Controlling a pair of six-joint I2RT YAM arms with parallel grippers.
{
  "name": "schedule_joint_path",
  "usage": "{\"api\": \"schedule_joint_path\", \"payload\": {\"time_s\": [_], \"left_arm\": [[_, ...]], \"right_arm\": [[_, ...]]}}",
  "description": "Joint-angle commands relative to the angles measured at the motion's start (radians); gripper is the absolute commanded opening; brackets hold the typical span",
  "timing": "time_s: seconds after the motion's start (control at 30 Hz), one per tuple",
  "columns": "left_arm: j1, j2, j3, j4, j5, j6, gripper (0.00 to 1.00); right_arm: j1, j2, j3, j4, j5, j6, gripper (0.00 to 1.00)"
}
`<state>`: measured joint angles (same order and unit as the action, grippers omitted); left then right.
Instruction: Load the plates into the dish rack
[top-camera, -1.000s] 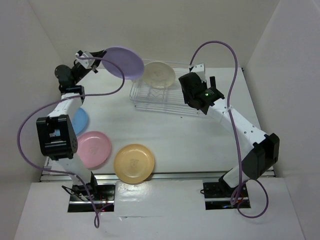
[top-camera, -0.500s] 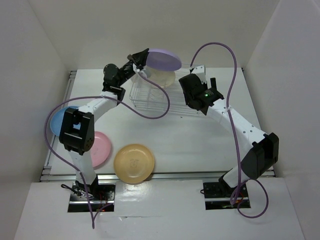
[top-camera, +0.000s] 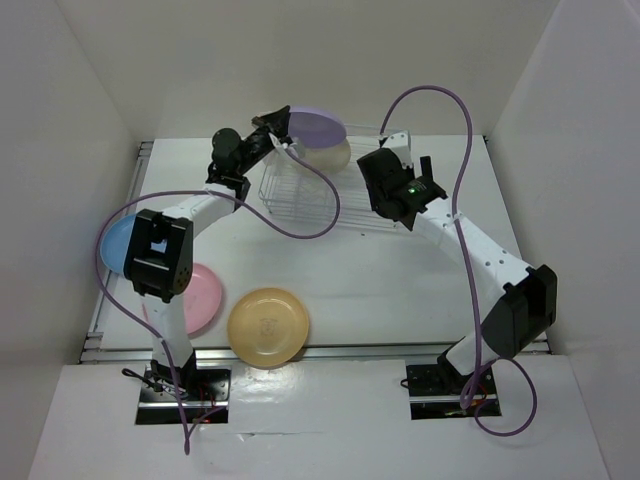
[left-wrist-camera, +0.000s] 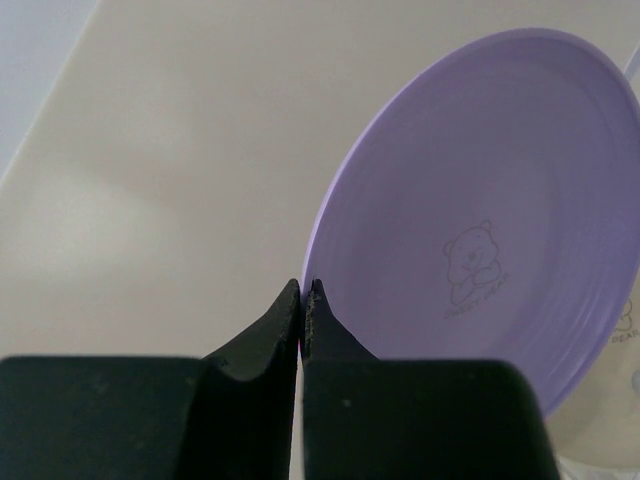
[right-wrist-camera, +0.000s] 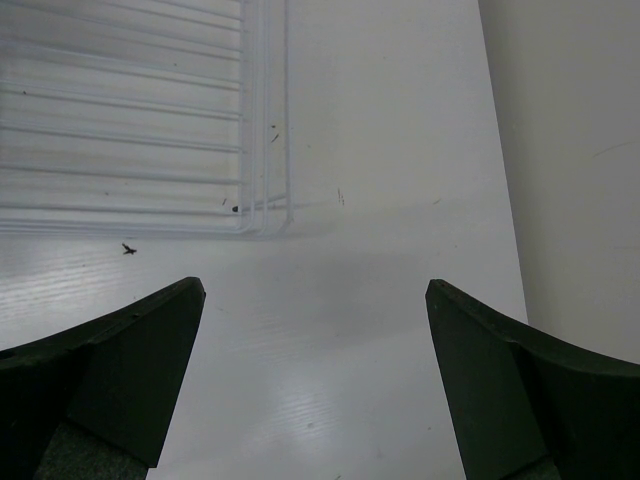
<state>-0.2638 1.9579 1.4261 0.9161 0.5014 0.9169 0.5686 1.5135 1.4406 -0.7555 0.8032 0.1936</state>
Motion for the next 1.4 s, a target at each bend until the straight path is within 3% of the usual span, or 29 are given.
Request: {"api": "schedule_joint_path", "payload": {"time_s": [0.0, 0.67, 0.83, 1.07, 1.13, 1.2, 1.23, 1.27, 1.3, 1.33, 1.37], "left_arm": [[0.003, 0.019, -0.001, 0.032, 0.031, 0.051, 0.0], [-0.006, 0.081, -0.058, -0.029, 0.054, 0.074, 0.0], [-0.015, 0.133, -0.079, -0.039, 0.029, -0.051, 0.0], [-0.048, 0.142, -0.167, -0.039, 0.016, -0.104, 0.0], [-0.048, 0.133, -0.185, -0.03, -0.015, -0.125, 0.19], [-0.058, 0.124, -0.211, -0.02, -0.026, -0.167, 0.26], [-0.058, 0.124, -0.211, -0.02, -0.026, -0.167, 0.46], [-0.058, 0.113, -0.211, -0.034, -0.026, -0.179, 0.6], [-0.058, 0.113, -0.211, -0.049, -0.026, -0.179, 0.64], [-0.058, 0.102, -0.211, -0.089, -0.026, -0.179, 0.77], [-0.058, 0.102, -0.211, -0.106, -0.017, -0.188, 1.0]], "right_arm": [[-0.007, 0.011, 0.018, 0.018, 0.01, 0.01, 1.0], [-0.007, 0.048, 0.037, 0.018, -0.009, 0.01, 1.0], [-0.007, 0.059, 0.046, 0.018, -0.009, 0.01, 1.0], [-0.007, 0.05, 0.026, 0.027, -0.009, 0.01, 1.0], [-0.007, 0.05, 0.017, 0.027, -0.009, 0.01, 1.0], [-0.007, 0.05, 0.017, 0.036, -0.009, 0.01, 1.0], [-0.007, 0.05, 0.017, 0.036, -0.009, 0.01, 1.0], [-0.007, 0.05, 0.017, 0.036, -0.009, 0.01, 1.0], [-0.007, 0.05, 0.017, 0.036, -0.009, 0.01, 1.0], [-0.007, 0.05, 0.017, 0.036, -0.009, 0.01, 1.0], [-0.007, 0.059, 0.017, 0.036, -0.009, 0.01, 1.0]]}}
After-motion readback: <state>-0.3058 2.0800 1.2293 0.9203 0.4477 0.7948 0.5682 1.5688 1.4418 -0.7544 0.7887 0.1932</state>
